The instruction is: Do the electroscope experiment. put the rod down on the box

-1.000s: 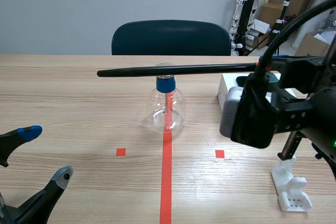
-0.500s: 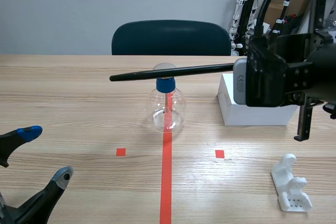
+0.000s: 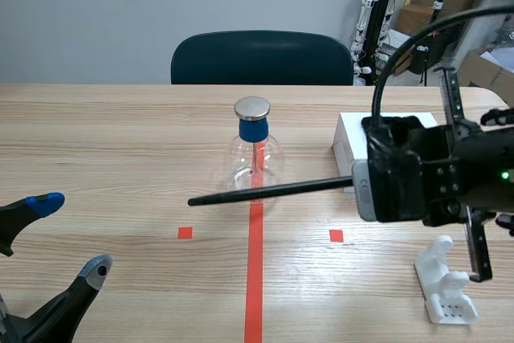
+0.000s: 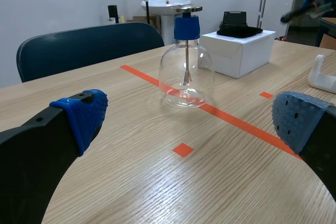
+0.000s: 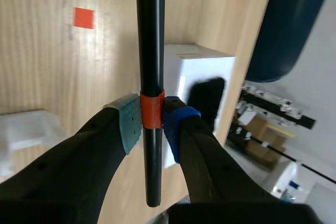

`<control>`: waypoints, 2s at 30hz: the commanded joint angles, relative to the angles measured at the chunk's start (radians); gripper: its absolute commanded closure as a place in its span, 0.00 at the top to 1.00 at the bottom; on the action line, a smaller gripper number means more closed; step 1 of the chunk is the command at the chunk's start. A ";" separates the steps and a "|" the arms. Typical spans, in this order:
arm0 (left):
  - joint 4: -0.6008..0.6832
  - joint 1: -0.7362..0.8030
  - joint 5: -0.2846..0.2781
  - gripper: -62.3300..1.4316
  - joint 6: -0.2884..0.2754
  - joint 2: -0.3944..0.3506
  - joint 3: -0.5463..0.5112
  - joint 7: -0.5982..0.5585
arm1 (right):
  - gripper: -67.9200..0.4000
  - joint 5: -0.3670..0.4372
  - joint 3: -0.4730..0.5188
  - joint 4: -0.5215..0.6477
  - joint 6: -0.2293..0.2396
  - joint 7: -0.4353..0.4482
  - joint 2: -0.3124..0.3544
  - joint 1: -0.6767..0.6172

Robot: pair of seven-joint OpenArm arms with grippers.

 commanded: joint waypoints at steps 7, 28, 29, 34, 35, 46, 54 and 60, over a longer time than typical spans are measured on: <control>0.007 0.000 -0.010 1.00 -0.002 -0.006 -0.003 -0.015 | 0.04 0.194 -0.142 -0.013 0.006 -0.261 0.025 0.132; 0.007 0.000 -0.010 1.00 -0.002 -0.006 -0.003 -0.015 | 0.04 0.669 -0.360 -0.188 0.006 -0.637 0.074 0.345; 0.007 0.000 -0.010 1.00 -0.002 -0.006 -0.003 -0.015 | 0.04 0.672 -0.368 -0.194 0.006 -0.637 0.074 0.347; 0.007 0.000 -0.010 1.00 -0.002 -0.006 -0.003 -0.015 | 0.04 0.679 -0.433 -0.201 0.006 -0.637 0.075 0.376; 0.007 0.000 -0.010 1.00 -0.002 -0.006 -0.003 -0.015 | 0.04 0.679 -0.449 -0.204 0.006 -0.637 0.077 0.385; 0.007 0.000 -0.010 1.00 -0.002 -0.006 -0.003 -0.015 | 0.04 0.687 -0.611 -0.323 0.006 -0.579 0.074 0.488; 0.007 0.000 -0.010 1.00 -0.002 -0.006 -0.003 -0.015 | 0.04 0.660 -0.621 -0.416 0.006 -0.566 0.018 0.498; 0.007 0.000 -0.010 1.00 -0.002 -0.006 -0.003 -0.015 | 0.04 0.640 -0.622 -0.479 0.006 -0.549 -0.018 0.503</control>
